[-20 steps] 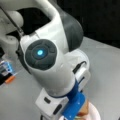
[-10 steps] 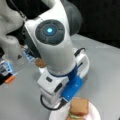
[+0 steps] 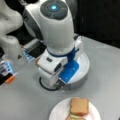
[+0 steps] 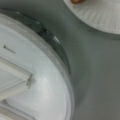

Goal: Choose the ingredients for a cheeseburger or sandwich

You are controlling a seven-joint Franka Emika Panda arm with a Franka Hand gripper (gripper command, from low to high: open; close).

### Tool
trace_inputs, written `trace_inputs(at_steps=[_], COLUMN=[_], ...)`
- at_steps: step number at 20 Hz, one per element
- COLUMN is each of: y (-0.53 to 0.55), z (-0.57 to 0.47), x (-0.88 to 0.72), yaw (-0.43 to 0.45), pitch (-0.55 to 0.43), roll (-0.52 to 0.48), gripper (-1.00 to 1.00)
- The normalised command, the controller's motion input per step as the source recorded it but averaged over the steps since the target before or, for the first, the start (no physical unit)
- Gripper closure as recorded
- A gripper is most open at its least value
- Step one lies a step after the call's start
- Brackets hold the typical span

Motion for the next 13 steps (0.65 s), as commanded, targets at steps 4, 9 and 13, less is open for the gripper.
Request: trace_inputs(at_steps=[4,9,13], y=[0.44,0.31,0.19], z=[-0.15,-0.19,-0.22], x=[-0.55,-0.42,-0.22], yaw=[-0.075,-0.003,0.035], pitch=[-0.282,-0.251,-0.213], roll=[-0.335,-0.216,-0.195], gripper=[-1.00,-1.00,-1.00])
